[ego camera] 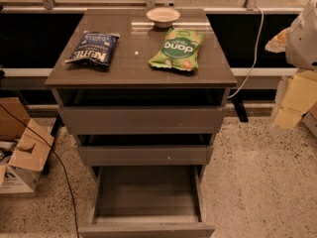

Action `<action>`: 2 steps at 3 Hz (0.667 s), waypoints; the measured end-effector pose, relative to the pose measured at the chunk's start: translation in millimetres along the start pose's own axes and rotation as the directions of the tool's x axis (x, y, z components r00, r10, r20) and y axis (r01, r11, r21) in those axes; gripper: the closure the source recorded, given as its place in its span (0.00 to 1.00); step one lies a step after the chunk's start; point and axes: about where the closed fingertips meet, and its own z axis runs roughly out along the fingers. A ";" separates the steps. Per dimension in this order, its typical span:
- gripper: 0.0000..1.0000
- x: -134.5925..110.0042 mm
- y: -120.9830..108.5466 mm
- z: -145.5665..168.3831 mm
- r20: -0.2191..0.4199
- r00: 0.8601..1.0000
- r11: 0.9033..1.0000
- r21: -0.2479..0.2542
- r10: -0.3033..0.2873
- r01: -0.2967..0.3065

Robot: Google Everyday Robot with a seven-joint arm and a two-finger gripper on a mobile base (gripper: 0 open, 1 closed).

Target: Place green rice chip bag into bottom drawer

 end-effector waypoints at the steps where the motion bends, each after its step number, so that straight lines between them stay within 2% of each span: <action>1: 0.00 0.0 0.0 0.0 0.000 1.000 1.000 0.000 0.000 0.000; 2: 0.00 -10.3 -8.7 3.7 0.038 0.999 0.999 0.032 0.025 -0.027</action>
Offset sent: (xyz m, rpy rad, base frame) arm 0.0296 0.0183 -0.0032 0.0894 -0.0756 -0.0568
